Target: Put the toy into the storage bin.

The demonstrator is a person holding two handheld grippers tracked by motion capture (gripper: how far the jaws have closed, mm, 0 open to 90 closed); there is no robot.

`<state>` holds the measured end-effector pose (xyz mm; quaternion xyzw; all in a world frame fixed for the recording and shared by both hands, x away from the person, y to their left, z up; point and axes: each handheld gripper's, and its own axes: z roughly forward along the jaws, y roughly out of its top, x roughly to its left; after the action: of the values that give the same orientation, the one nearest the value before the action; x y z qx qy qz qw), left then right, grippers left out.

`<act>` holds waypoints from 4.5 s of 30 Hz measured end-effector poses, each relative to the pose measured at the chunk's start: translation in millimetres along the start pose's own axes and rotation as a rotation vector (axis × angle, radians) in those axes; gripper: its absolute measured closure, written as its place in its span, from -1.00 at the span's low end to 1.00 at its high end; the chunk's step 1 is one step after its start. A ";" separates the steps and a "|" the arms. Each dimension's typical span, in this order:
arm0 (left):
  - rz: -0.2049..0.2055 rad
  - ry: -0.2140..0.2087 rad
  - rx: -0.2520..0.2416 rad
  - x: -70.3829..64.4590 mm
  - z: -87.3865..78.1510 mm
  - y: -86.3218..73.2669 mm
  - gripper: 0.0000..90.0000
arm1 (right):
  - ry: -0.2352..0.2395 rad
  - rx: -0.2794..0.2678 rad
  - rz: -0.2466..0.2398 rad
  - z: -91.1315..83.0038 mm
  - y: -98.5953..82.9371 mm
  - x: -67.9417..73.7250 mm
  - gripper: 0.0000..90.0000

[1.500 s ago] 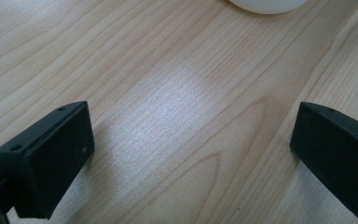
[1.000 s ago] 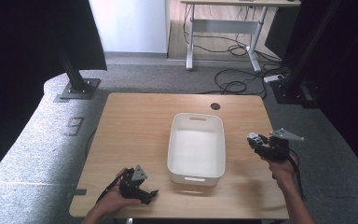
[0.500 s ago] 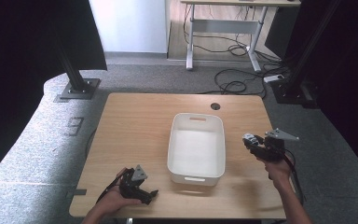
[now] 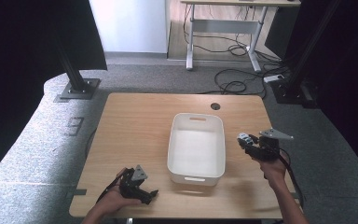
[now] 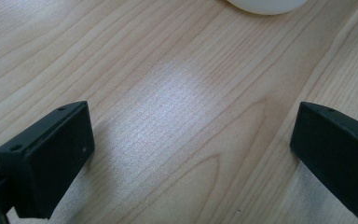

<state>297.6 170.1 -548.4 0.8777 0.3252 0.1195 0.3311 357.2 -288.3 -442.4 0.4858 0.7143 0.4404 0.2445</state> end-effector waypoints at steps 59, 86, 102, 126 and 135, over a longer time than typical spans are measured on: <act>0.000 0.001 0.000 0.0 -0.1 0.0 -1.00 | 0.080 -0.020 -0.061 3.9 11.6 43.6 0.11; -0.002 0.003 0.002 -0.3 -0.4 -0.1 -1.00 | 0.129 -0.012 -0.098 19.5 22.5 77.3 0.11; -0.002 0.002 0.002 -0.3 -0.4 -0.1 -1.00 | 0.130 -0.008 -0.089 23.5 22.8 80.4 0.11; -0.002 0.003 0.003 -0.4 -0.5 -0.1 -1.00 | 0.168 -0.004 -0.112 43.7 38.8 114.4 0.11; -0.002 0.003 0.004 -0.3 -0.6 0.0 -1.00 | 0.179 0.010 -0.128 52.2 42.6 128.6 0.11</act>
<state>297.1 170.2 -548.0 0.8779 0.3268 0.1198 0.3289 365.6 -145.0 -421.1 0.3993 0.7649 0.4620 0.2049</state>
